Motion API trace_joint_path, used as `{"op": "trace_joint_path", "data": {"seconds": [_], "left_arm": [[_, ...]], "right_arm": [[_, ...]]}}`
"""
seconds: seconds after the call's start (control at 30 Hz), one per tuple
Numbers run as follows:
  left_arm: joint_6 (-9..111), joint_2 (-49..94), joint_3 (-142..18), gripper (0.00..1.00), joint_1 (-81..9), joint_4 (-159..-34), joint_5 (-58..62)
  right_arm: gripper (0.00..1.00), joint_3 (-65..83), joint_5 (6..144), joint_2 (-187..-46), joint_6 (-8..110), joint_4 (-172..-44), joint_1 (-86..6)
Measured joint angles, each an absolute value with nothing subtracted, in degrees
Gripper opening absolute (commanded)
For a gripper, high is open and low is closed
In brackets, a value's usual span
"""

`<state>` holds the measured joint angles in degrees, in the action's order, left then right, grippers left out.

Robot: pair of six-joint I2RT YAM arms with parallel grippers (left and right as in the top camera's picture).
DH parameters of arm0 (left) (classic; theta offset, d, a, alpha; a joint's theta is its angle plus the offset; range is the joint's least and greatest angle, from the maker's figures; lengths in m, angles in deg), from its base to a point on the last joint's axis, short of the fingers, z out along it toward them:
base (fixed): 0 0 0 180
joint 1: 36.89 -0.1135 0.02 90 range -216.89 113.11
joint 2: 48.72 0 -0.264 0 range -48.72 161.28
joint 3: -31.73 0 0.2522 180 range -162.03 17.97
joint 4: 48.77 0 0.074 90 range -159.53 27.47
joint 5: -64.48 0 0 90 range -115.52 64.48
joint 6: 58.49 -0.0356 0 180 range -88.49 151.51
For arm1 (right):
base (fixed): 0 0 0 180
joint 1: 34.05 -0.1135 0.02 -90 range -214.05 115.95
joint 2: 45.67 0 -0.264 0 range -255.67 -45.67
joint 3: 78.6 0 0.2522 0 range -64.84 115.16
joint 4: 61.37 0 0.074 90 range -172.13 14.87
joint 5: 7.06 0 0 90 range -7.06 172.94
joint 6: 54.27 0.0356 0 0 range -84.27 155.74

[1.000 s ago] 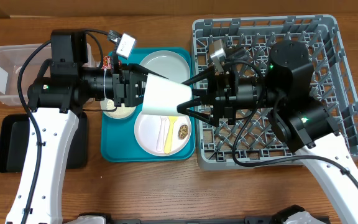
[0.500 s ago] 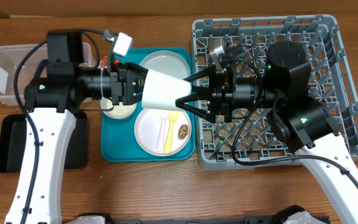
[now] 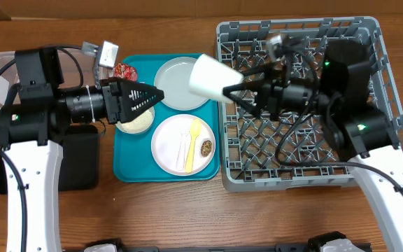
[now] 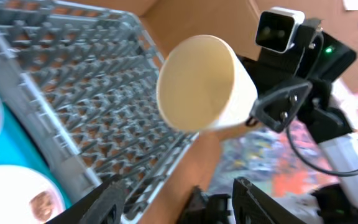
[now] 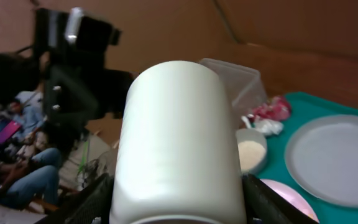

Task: Sort waste into correct bins and load items into the dishwasher rack
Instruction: 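Carry the cup with the right gripper and place it in the rack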

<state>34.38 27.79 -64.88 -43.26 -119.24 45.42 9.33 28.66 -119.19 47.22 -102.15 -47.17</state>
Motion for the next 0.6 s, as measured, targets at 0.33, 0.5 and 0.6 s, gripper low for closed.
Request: {"op": "trace_joint_path", "data": {"seconds": [0.33,0.5,0.6], "left_arm": [[34.3,24.23,-64.88,0.6,-43.26,-122.37,35.61],[34.3,23.68,-64.88,0.62,-43.26,-123.87,31.56],[34.3,23.68,-64.88,0.62,-43.26,-124.27,29.68]], "right_arm": [[0.41,12.61,58.6,-116.5,45.49,-131.64,-40.77],[0.41,19.1,79.06,-114.64,48.86,-145.36,-40.72],[0.41,19.89,87.12,-114.14,51.99,-151.13,-40.66]]}}
